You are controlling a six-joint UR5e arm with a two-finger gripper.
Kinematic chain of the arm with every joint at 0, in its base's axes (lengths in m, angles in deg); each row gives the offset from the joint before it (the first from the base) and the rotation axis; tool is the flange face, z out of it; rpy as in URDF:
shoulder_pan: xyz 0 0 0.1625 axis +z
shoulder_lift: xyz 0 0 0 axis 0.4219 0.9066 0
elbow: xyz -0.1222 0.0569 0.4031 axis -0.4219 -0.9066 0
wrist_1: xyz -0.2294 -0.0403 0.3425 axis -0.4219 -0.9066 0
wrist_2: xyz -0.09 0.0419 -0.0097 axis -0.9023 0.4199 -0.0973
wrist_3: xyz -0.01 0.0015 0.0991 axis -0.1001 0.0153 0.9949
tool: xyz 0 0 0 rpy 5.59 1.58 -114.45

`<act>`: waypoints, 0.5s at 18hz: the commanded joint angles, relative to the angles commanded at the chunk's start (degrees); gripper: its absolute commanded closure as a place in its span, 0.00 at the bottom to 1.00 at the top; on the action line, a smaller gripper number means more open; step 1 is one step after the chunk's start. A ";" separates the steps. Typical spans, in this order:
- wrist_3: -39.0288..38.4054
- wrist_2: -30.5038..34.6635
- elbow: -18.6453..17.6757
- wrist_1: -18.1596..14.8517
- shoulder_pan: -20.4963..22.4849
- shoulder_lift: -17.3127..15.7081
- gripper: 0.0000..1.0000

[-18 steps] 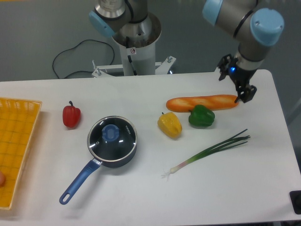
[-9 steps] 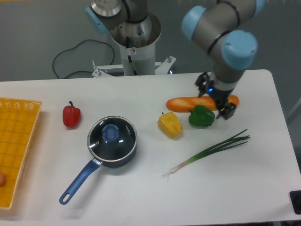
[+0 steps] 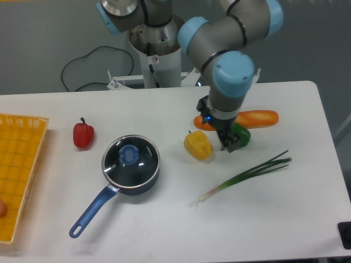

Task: Open the lid
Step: 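Swing the gripper over the peppers and lower it onto the saucepan lid knob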

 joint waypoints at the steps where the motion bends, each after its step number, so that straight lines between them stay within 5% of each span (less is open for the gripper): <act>1: -0.26 0.00 -0.09 0.09 -0.62 0.00 0.00; 6: -0.26 0.00 -2.19 7.37 -2.20 -0.26 0.00; 9: 0.26 0.18 -2.29 8.09 -3.96 -0.26 0.00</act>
